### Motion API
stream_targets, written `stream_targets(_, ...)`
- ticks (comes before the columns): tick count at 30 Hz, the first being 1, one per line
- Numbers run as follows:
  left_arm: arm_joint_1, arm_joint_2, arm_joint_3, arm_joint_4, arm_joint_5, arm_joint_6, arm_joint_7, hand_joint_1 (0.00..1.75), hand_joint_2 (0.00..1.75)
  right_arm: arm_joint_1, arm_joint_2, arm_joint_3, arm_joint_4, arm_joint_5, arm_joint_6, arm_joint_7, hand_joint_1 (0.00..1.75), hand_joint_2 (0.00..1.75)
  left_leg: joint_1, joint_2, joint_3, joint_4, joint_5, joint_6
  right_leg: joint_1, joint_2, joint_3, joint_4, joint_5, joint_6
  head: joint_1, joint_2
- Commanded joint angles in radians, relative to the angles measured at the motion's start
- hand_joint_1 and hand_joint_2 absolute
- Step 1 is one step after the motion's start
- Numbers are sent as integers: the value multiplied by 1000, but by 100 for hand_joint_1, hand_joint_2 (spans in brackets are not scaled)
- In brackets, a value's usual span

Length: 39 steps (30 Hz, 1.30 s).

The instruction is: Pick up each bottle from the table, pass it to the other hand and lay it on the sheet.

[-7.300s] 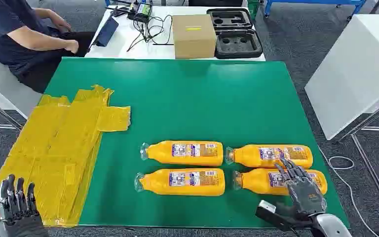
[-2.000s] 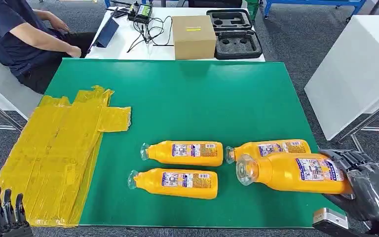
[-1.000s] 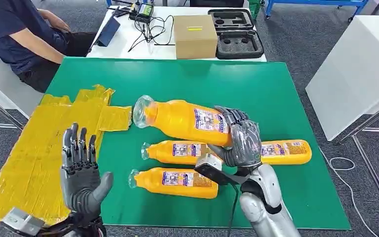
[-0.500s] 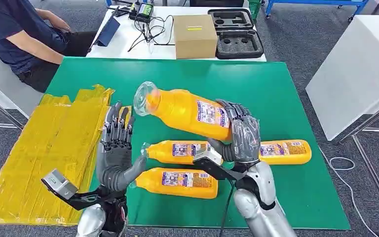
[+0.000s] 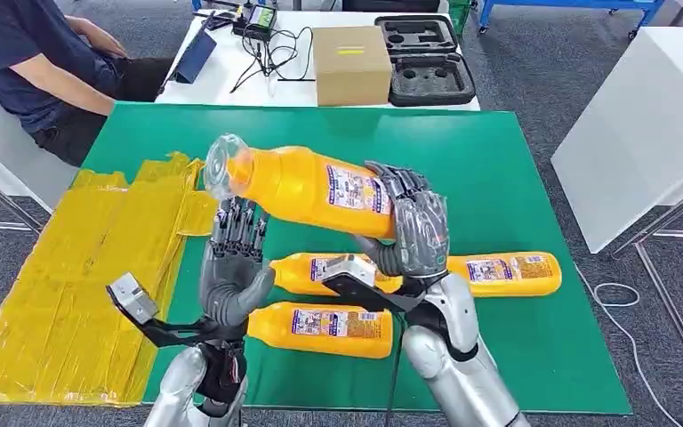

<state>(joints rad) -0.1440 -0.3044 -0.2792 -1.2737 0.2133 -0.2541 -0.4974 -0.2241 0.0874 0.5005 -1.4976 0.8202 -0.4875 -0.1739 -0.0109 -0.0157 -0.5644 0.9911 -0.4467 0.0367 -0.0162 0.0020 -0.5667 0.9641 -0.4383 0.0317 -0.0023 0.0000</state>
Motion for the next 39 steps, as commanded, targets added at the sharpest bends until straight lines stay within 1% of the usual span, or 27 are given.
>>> stream_targets(1,-88,-7,62,102,31,-14,16,0,175,-97,52,200,262,23,-32,38,157,175,1,5,4,0,-2,-3,2,3,4,-1,0,-2,0,0)
stream_targets(3,-71,5,78,44,37,-16,35,0,175,-119,90,241,359,22,-36,55,155,175,1,5,3,-1,-1,-2,1,4,2,-1,1,-1,0,0)
stream_targets(5,-64,9,83,24,42,-20,51,0,175,-123,105,251,385,27,-55,58,155,175,2,7,3,-1,-1,-3,2,6,2,-1,1,-2,0,0)
stream_targets(7,-62,7,83,23,42,-20,50,0,175,-126,103,251,386,27,-55,58,155,175,1,4,1,0,-1,-2,1,3,0,0,0,-1,0,0)
stream_targets(8,-62,5,84,24,42,-19,50,0,175,-128,98,253,382,23,-54,59,155,175,2,4,3,0,-1,-3,2,3,2,-1,0,-2,0,0)
stream_targets(10,-56,15,86,0,40,-13,47,0,175,-131,116,281,405,20,-6,64,159,175,1,2,1,0,-1,-2,1,2,0,-1,0,-1,0,0)
stream_targets(12,-26,33,119,-82,43,6,51,0,175,-128,169,334,457,23,39,61,157,175,3,5,4,0,-2,-4,3,4,3,-1,0,-2,0,0)
stream_targets(13,-3,41,144,-134,43,17,57,0,175,-128,192,378,482,30,62,59,154,175,3,6,4,0,-3,-4,3,5,4,-1,-1,-2,0,0)
stream_targets(16,69,57,232,-283,45,19,84,0,175,-109,241,493,537,27,102,77,155,175,3,17,6,-1,-5,-5,3,16,2,0,-1,-4,1,0)
stream_targets(18,114,50,280,-354,45,4,101,0,175,-107,246,542,551,6,107,78,159,175,3,17,6,-2,-6,-6,3,15,4,0,-1,-4,0,0)
stream_targets(19,134,40,301,-380,46,8,97,0,175,-111,249,557,559,0,113,74,159,175,3,16,4,-2,-3,-4,3,15,0,0,0,-3,0,0)
stream_targets(20,149,37,314,-392,48,6,98,0,175,-115,253,564,563,-3,115,72,157,175,3,13,4,-2,-4,-5,3,13,0,0,-2,-3,-1,0)
stream_targets(21,171,19,333,-423,36,1,98,0,175,-123,260,572,570,-11,115,68,157,175,4,12,3,-1,-4,-5,4,11,-1,0,-2,-3,0,0)
stream_targets(22,181,13,342,-432,32,-3,97,0,175,-124,262,577,562,-15,120,67,154,175,5,10,4,-2,-4,-6,5,9,1,-1,-3,-4,1,0)
stream_targets(23,189,11,347,-437,28,-5,95,0,175,-127,262,583,552,-14,125,67,154,175,6,12,1,-1,-4,-4,5,12,-2,-1,-2,-3,0,0)
stream_targets(24,195,11,350,-438,26,-8,94,2,175,-128,262,587,539,-13,129,67,155,175,6,13,2,-1,-5,-5,5,13,-1,0,-2,-3,0,0)
stream_targets(25,199,11,354,-435,25,-9,88,154,175,-127,261,591,524,-8,133,70,155,175,5,11,-1,-1,-3,-4,5,10,-4,0,-1,-2,0,0)
stream_targets(26,204,11,359,-435,23,-13,80,175,175,-122,258,588,510,-3,139,74,155,175,6,10,1,-1,-4,-5,5,9,-2,0,-2,-2,0,0)
stream_targets(27,215,12,366,-437,25,-17,70,175,175,-113,251,588,490,7,145,80,157,175,6,9,2,-1,-4,-5,5,8,0,0,-3,-3,0,0)
stream_targets(28,218,11,368,-438,27,-18,68,175,175,-112,248,587,487,8,147,80,157,175,5,8,-2,-1,-2,-4,4,8,-4,0,-1,-2,0,0)
stream_targets(29,223,11,372,-438,28,-22,65,175,175,-108,244,586,484,10,149,81,157,175,5,9,1,-1,-3,-4,5,8,-1,-1,-2,-2,0,0)
stream_targets(30,223,11,372,-438,28,-22,65,175,175,-108,244,586,484,10,149,81,157,175,5,9,-2,-2,-2,-4,4,9,-4,-1,-1,-2,0,0)
stream_targets(32,222,10,372,-437,28,-25,65,175,175,-107,243,585,485,13,150,80,157,175,6,7,1,-1,-3,-5,5,7,0,-1,-2,-3,1,0)
stream_targets(37,219,8,370,-437,28,-25,66,175,175,-107,242,584,486,13,151,80,157,175,4,6,-1,-2,-2,-4,4,6,-2,-1,-1,-2,0,0)
stream_targets(39,219,8,370,-437,28,-25,66,175,175,-107,242,584,486,13,151,80,157,175,5,6,3,-2,-3,-6,5,5,2,-2,-3,-3,0,0)
